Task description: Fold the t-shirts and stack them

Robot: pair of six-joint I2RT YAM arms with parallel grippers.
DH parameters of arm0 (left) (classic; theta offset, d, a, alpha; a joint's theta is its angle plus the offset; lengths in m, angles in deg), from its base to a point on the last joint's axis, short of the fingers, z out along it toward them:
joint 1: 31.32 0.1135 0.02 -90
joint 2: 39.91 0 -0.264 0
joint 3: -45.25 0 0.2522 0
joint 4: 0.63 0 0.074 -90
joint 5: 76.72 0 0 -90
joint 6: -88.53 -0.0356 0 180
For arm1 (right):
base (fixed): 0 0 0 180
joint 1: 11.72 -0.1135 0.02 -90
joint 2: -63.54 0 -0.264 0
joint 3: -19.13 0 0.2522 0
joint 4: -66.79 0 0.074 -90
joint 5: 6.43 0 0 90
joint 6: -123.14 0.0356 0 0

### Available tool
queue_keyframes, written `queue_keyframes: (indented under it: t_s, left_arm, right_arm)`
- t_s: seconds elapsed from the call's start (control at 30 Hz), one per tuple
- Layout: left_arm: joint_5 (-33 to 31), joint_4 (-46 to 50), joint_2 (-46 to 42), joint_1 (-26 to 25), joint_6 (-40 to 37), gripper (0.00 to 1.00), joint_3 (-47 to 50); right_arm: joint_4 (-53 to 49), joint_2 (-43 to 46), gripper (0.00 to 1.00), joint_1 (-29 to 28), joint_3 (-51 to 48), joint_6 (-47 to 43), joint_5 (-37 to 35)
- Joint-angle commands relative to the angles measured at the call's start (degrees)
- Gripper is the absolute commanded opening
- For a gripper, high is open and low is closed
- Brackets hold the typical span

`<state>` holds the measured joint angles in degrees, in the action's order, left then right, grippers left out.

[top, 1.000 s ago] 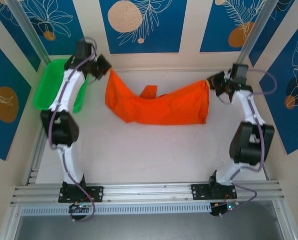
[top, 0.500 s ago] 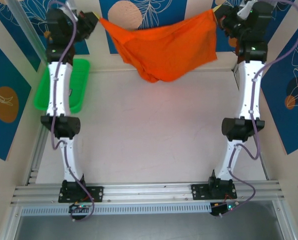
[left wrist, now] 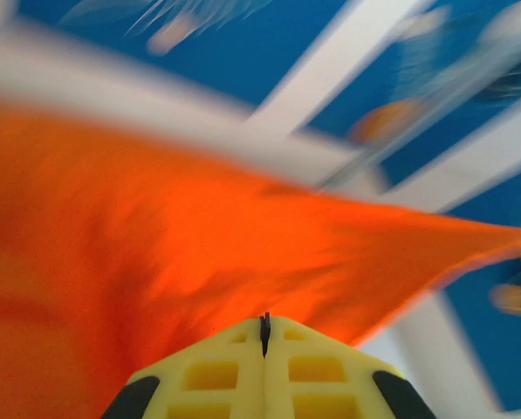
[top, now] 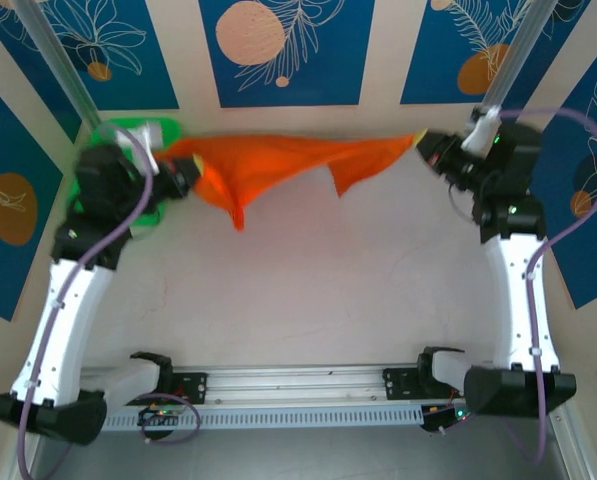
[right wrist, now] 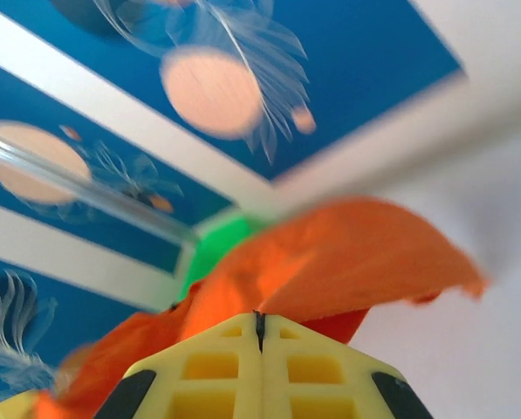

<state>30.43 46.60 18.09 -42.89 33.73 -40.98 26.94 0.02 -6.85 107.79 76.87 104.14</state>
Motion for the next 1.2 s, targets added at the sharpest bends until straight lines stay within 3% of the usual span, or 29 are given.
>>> queue_keyframes:
  t_s: [0.0, 0.03, 0.07, 0.1, 0.13, 0.17, 0.23, 0.33, 0.4, 0.5, 0.67, 0.93, 1.17]
  left_arm:
    - [-25.39, 20.04, -18.11, -0.49, 12.55, 0.00, 12.69]
    - [-33.02, 26.59, -23.84, -0.47, 18.47, 0.06, 13.83]
    - [-37.62, 30.45, -28.44, -0.47, 22.24, 0.24, 14.61]
    - [-42.01, 32.67, -32.12, -0.51, 23.42, 0.27, 14.57]
    - [-45.70, 34.55, -32.97, -0.51, 24.28, 0.19, 13.49]
    - [-46.88, 34.52, -32.08, -0.47, 23.97, 0.23, 12.66]
    - [-44.67, 30.39, -26.17, -0.47, 17.64, 0.36, 10.13]
    - [-43.20, 26.56, -15.81, -0.43, 13.26, 0.39, 5.16]
    - [-39.42, 19.25, -11.42, -0.48, 9.43, 0.54, 4.92]
    - [-29.51, 12.17, -0.90, -0.47, 7.25, 0.54, 4.12]
    - [-17.24, 13.78, 22.32, -2.22, 3.79, 0.44, -4.52]
    - [-17.79, 23.10, 51.22, -7.25, 0.21, 0.45, -21.57]
    - [-15.57, 21.58, 62.22, -7.17, 1.38, 0.48, -21.07]
  right_arm:
    - [-11.51, 10.13, 0.00, 0.83, -13.53, -2.83, 3.11]
    - [-14.09, 14.50, 0.00, 1.32, -17.53, -2.45, 3.30]
    - [-16.95, 17.98, 0.00, 1.57, -19.71, -2.16, 2.23]
    - [-20.92, 21.25, 0.12, 2.00, -20.98, -2.09, 0.74]
    - [-24.67, 23.72, 0.18, 2.33, -20.94, -2.89, -1.10]
    - [-26.60, 25.26, 0.23, 2.43, -20.84, -2.92, -2.90]
    - [-28.65, 26.14, 0.48, 2.53, -20.41, -2.17, -6.05]
    - [-27.85, 23.84, 0.55, 2.44, -19.15, -1.17, -13.38]
    - [-27.46, 20.27, 0.62, 2.25, -18.40, 0.21, -18.35]
    - [-23.54, 11.40, 0.61, 1.07, -17.94, 3.73, -18.77]
    - [-17.43, -4.54, 0.58, -7.15, -16.73, 5.02, -26.44]
    - [-15.47, -32.93, 0.53, -10.03, -6.82, 6.67, -25.69]
    - [-14.32, -47.65, 0.50, -10.35, -0.06, 6.75, -23.66]
